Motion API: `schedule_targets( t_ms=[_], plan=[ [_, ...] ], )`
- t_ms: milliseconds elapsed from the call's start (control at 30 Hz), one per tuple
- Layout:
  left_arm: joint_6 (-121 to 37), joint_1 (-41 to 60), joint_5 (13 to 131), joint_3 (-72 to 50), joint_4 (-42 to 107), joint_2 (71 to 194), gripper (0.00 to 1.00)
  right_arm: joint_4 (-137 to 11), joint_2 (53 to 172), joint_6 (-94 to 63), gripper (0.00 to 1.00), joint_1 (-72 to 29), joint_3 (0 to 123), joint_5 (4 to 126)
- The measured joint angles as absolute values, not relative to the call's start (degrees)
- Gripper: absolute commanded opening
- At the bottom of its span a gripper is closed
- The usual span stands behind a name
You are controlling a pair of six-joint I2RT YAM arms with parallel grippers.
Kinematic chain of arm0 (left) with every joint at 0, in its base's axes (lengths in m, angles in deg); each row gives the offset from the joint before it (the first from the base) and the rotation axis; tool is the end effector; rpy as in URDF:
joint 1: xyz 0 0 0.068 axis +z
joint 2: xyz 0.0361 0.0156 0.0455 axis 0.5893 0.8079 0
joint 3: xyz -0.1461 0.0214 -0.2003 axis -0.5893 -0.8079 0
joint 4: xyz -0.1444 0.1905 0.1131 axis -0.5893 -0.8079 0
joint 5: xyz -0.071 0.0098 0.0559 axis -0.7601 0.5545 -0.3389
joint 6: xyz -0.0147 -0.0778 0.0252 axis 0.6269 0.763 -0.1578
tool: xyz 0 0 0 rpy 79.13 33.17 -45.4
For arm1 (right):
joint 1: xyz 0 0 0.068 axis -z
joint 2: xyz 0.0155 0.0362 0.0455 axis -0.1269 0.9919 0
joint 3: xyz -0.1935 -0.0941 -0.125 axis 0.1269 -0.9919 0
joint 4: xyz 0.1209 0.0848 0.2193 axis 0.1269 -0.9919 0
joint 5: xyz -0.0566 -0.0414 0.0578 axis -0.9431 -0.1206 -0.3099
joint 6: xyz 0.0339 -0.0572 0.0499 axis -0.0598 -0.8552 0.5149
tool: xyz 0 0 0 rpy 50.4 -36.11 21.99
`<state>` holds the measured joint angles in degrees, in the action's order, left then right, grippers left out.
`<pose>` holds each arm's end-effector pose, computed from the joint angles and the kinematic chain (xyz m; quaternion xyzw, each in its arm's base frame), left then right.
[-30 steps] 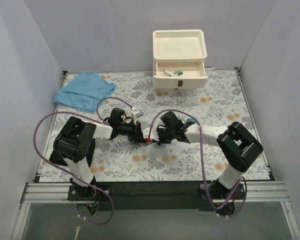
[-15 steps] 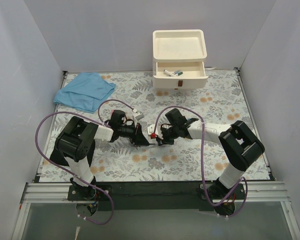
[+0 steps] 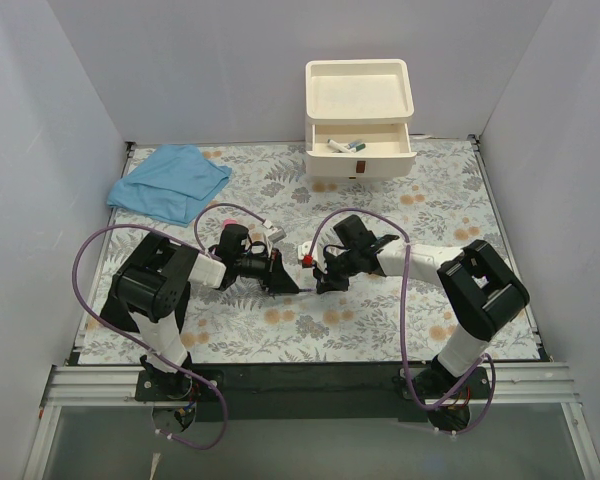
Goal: Sort the stationery into containers
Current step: Close the pen cap on the pen.
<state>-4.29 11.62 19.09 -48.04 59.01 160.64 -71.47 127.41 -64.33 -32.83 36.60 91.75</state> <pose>0.2530 -0.1851 0.0669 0.0425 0.8077 -0.5879 0.0139 0.2336 0.2506 0.1090 -0.6662 0.6248 0.2774 0.2980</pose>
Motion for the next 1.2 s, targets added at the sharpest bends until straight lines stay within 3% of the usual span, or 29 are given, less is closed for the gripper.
schedule_targets(
  t_ms=[600,967,1200],
  plan=[
    [-9.2,11.6,19.2,-44.8,51.3,161.8,0.00,-70.4,127.6,-64.5,0.01,-32.6,36.4,90.0],
    [-7.3,11.6,16.8,-44.8,54.2,164.1,0.00,-70.4,126.8,-66.4,0.01,-32.6,35.2,91.4],
    [-0.5,11.6,13.3,-48.0,64.0,165.0,0.00,-70.7,125.1,-69.2,0.01,-32.6,33.7,93.8]
  ],
)
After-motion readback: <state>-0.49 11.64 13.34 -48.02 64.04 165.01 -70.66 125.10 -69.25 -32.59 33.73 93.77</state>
